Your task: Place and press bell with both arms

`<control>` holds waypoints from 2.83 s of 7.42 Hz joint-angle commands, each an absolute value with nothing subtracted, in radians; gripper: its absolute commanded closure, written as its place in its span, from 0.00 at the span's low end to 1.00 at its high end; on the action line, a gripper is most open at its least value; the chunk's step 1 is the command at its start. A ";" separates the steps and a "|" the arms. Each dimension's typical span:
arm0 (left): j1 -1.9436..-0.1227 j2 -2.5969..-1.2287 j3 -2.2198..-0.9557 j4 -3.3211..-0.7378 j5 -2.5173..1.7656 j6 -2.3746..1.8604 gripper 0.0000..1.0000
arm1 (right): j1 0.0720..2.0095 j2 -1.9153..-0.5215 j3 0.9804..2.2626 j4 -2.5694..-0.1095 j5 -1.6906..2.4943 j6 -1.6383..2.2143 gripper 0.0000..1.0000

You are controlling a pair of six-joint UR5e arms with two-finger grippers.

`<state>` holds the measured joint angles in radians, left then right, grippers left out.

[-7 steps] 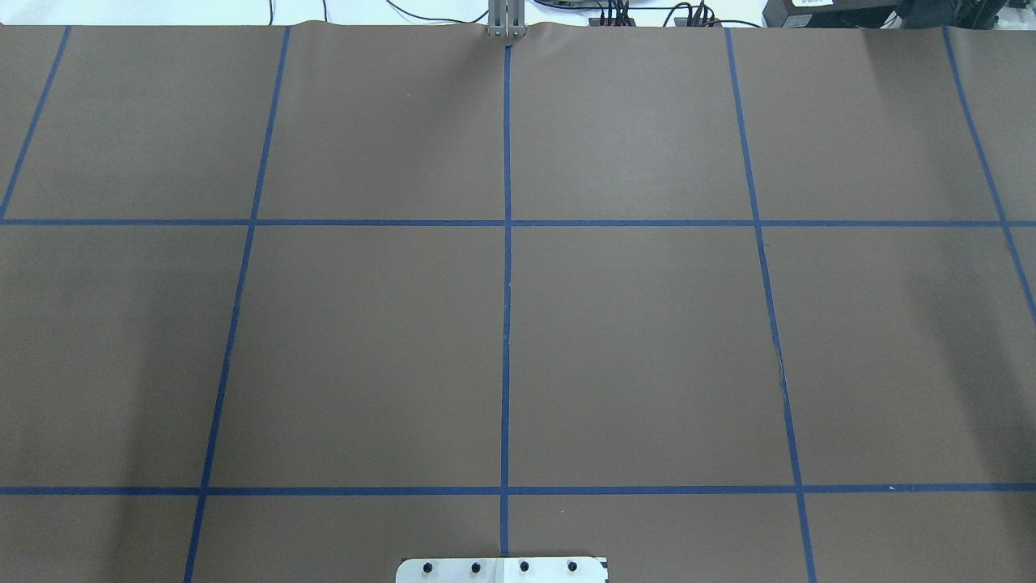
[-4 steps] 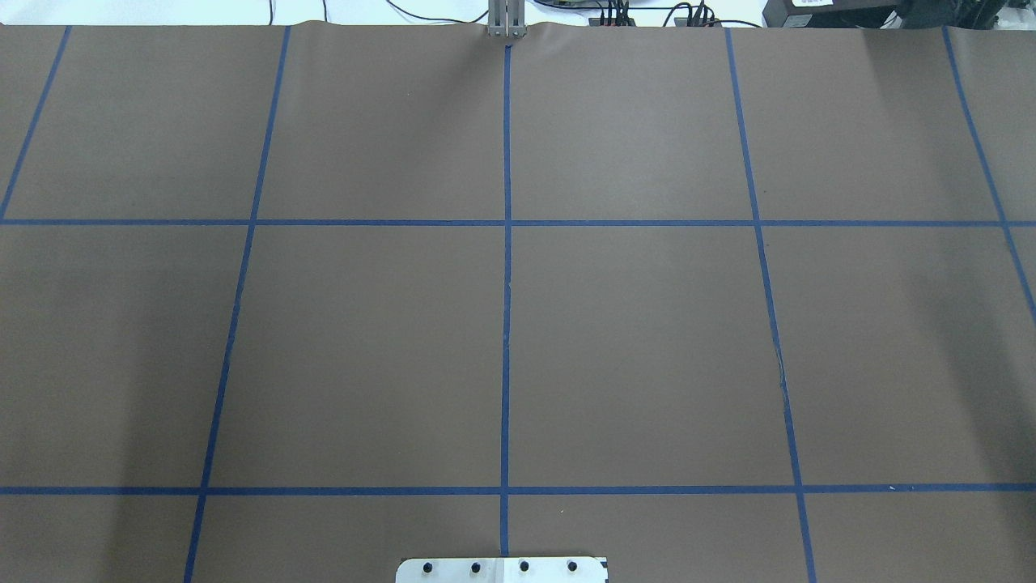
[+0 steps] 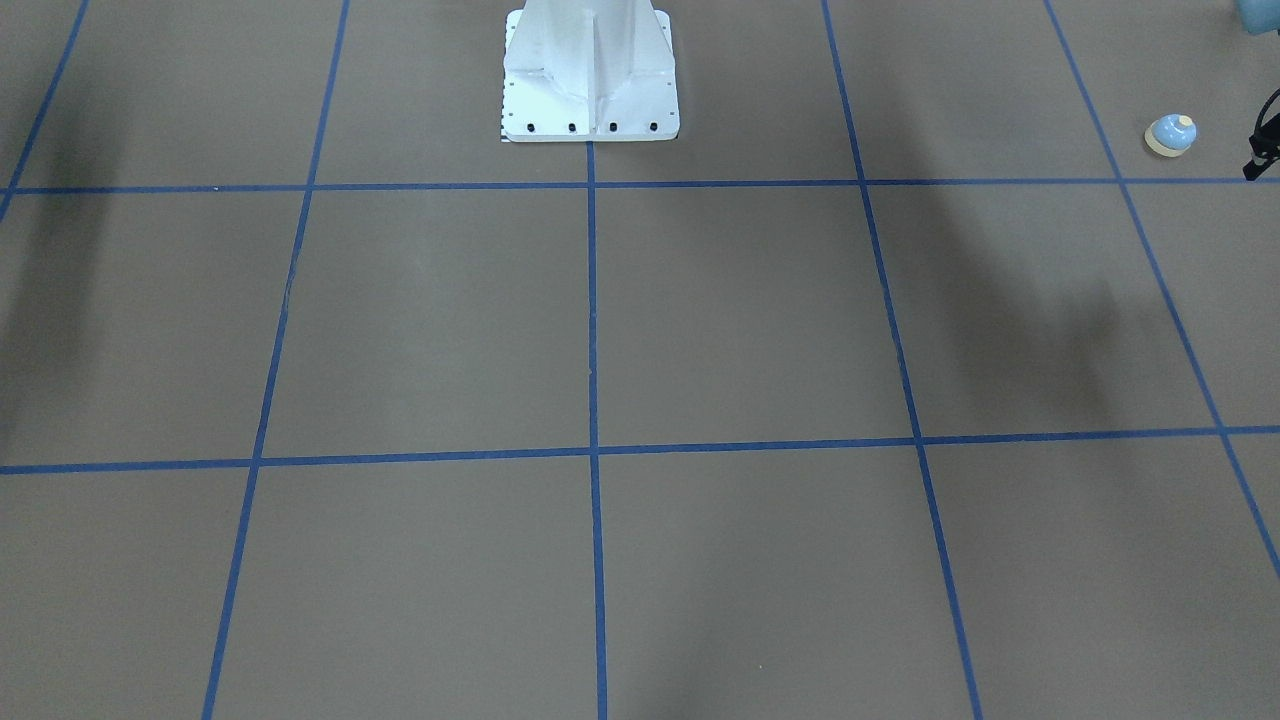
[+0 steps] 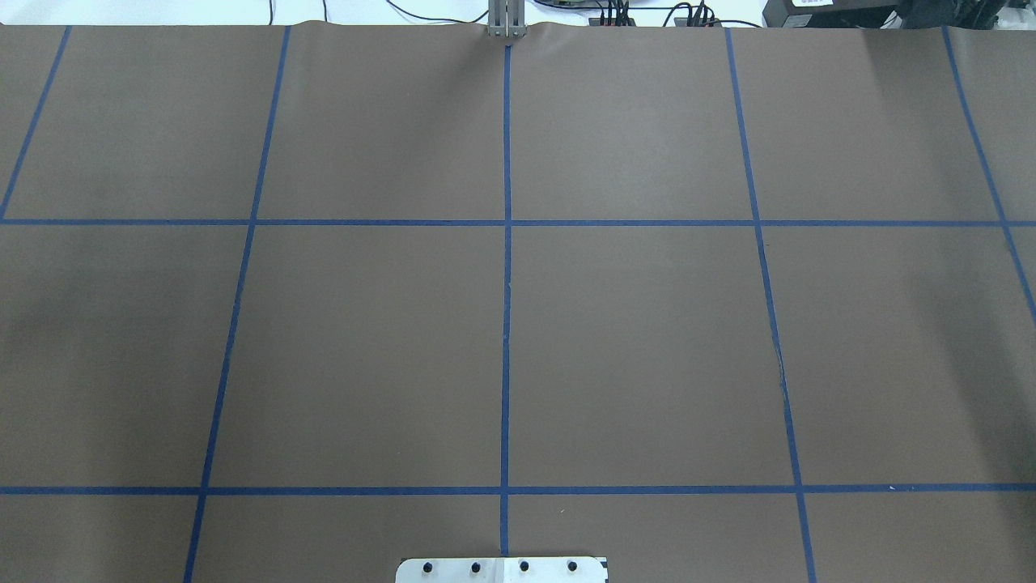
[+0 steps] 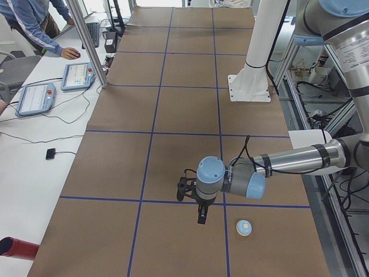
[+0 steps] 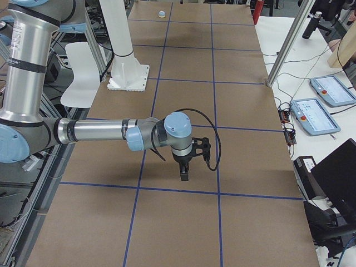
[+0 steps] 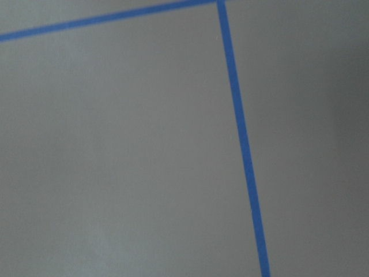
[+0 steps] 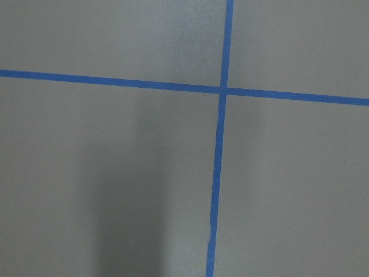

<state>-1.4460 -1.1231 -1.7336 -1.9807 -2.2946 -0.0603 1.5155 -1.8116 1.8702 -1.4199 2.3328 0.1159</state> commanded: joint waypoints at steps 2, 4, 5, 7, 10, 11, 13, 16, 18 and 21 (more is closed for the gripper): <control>-1.332 -1.088 -1.602 -1.980 -2.348 -0.052 0.00 | 1.514 -1.812 1.871 -1.420 2.339 0.112 0.00; -1.301 -1.045 -1.594 -1.979 -2.361 -0.052 0.00 | 1.514 -1.812 1.871 -1.419 2.352 0.106 0.00; -1.301 -1.028 -1.592 -1.977 -2.361 -0.054 0.00 | 1.514 -1.815 1.871 -1.399 2.356 0.106 0.00; -1.264 -1.026 -1.592 -1.977 -2.420 -0.064 0.00 | 1.514 -1.822 1.865 -1.387 2.359 0.106 0.00; -1.154 -1.035 -1.574 -1.977 -2.425 -0.130 0.00 | 1.511 -1.822 1.861 -1.387 2.358 0.104 0.00; -1.114 -1.037 -1.574 -1.977 -2.424 -0.155 0.00 | 1.511 -1.822 1.858 -1.387 2.358 0.104 0.00; -1.111 -1.035 -1.528 -1.991 -2.415 -0.146 0.00 | 1.505 -1.822 1.838 -1.385 2.356 0.106 0.00; -1.103 -1.063 -1.491 -2.020 -2.414 -0.147 0.00 | 1.505 -1.821 1.838 -1.385 2.353 0.106 0.00; -1.089 -1.078 -1.477 -2.020 -2.416 -0.147 0.00 | 1.505 -1.819 1.839 -1.384 2.353 0.106 0.00; -1.060 -1.092 -1.463 -2.020 -2.416 -0.150 0.00 | 1.505 -1.818 1.838 -1.384 2.353 0.106 0.00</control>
